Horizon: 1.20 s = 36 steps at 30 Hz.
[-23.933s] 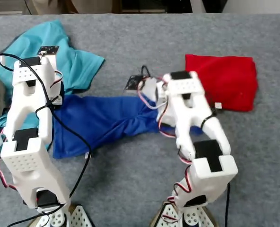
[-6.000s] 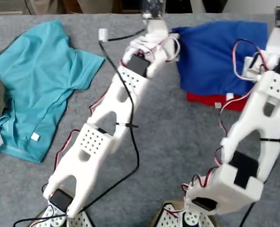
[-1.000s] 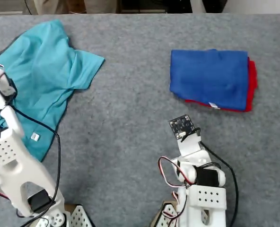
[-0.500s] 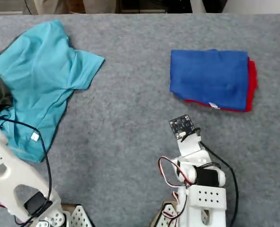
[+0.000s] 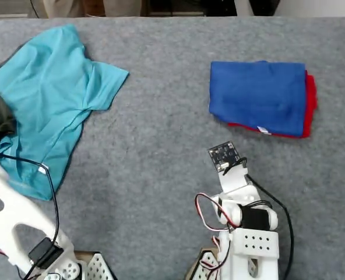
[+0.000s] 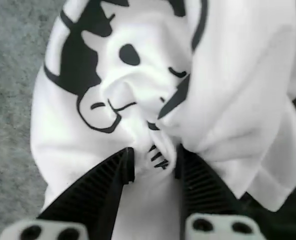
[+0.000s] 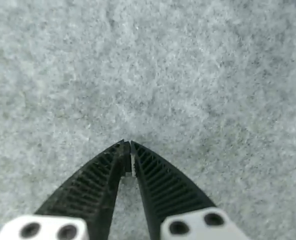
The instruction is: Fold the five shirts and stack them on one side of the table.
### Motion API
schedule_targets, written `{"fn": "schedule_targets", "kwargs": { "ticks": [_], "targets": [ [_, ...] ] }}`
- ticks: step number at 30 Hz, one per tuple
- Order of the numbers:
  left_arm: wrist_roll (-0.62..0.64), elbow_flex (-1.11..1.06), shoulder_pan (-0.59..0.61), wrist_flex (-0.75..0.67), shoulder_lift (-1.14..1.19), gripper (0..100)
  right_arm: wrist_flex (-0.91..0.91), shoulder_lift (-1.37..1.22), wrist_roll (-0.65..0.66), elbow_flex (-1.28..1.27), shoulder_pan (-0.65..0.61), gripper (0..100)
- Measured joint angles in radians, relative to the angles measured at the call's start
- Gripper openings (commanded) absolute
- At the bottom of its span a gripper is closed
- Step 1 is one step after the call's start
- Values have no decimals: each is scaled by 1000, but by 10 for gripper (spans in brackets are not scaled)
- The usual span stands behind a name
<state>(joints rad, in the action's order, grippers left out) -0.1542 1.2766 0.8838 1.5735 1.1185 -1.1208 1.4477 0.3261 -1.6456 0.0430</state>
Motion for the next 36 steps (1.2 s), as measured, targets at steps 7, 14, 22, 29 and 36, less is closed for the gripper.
{"fn": "schedule_targets", "kwargs": {
  "ticks": [7,14,22,29,36],
  "targets": [
    [0,210,-9,98,3,18,0,0,0,0,0,2],
    [0,333,-74,173,-206,18,0,0,0,0,0,2],
    [0,344,-235,175,-626,18,0,0,0,0,0,2],
    [2,275,-519,175,-962,18,0,0,0,0,0,2],
    [20,-262,-941,175,-1323,18,0,0,0,0,0,2]
  ]
}}
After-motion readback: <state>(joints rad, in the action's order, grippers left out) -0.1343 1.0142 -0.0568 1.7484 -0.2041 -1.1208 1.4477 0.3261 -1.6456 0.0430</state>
